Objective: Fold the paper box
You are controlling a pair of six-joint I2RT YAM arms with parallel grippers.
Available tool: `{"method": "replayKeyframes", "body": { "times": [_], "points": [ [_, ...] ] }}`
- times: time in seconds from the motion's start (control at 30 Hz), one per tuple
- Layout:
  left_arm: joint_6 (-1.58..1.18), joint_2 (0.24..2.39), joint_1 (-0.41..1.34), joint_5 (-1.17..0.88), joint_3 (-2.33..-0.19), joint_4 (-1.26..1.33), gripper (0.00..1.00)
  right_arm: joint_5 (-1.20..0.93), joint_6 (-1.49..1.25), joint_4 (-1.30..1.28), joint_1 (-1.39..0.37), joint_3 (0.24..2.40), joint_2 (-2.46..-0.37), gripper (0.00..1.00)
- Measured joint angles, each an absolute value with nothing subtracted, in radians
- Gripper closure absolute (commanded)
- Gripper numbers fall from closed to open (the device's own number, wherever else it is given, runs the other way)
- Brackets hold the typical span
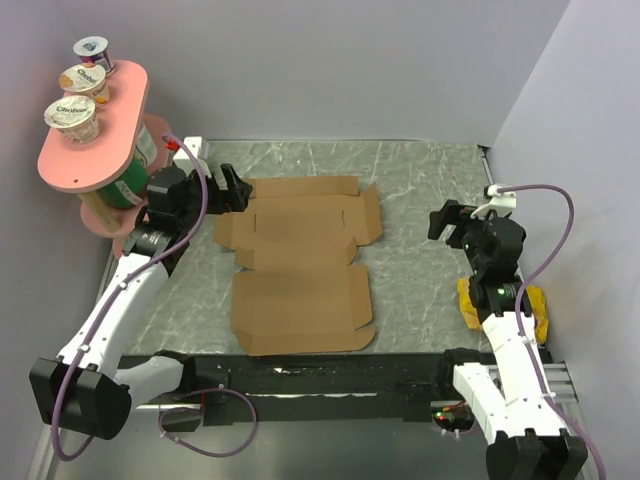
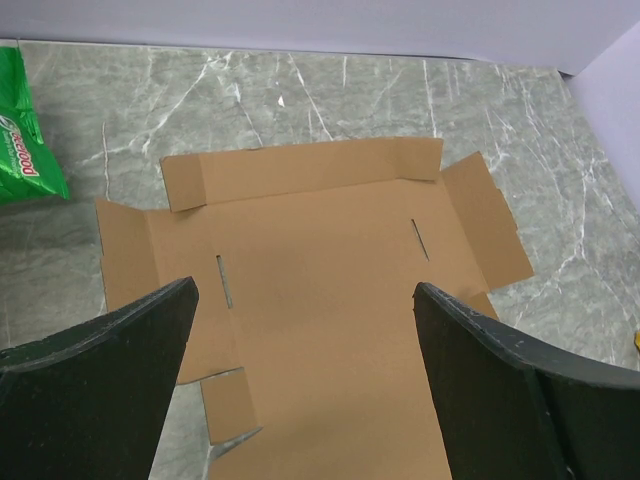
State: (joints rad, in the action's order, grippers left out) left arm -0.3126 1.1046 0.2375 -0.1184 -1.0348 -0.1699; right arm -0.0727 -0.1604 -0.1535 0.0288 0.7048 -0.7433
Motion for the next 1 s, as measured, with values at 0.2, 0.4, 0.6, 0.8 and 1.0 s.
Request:
{"method": "replayKeyframes", "body": {
  "times": [0.2,0.4,0.6,0.8,1.0],
  "points": [
    [-0.32,1.124,0.237,-0.125,-1.042,-0.175,0.04,-0.136,-0.163,-0.157,0.029,0.714,-0.738,0.0],
    [-0.331,1.131,0.237,-0.163,-1.044,-0.183,0.04,-0.227,-0.157,-0.212,0.013,0.835,-0.844,0.03],
    [-0.333,1.153,0.231,-0.245,-1.045,-0.184,0.04,-0.203,-0.148,-0.316,-0.125,1.028,-1.082,0.03],
    [-0.352,1.202,0.158,-0.364,-1.045,-0.184,0.04,-0.243,-0.16,-0.338,-0.163,1.134,-1.384,0.02],
    [-0.381,1.225,0.074,-0.449,-1.045,-0.173,0.04,-0.292,-0.156,-0.406,-0.159,1.319,-1.689,0.05]
  ]
}}
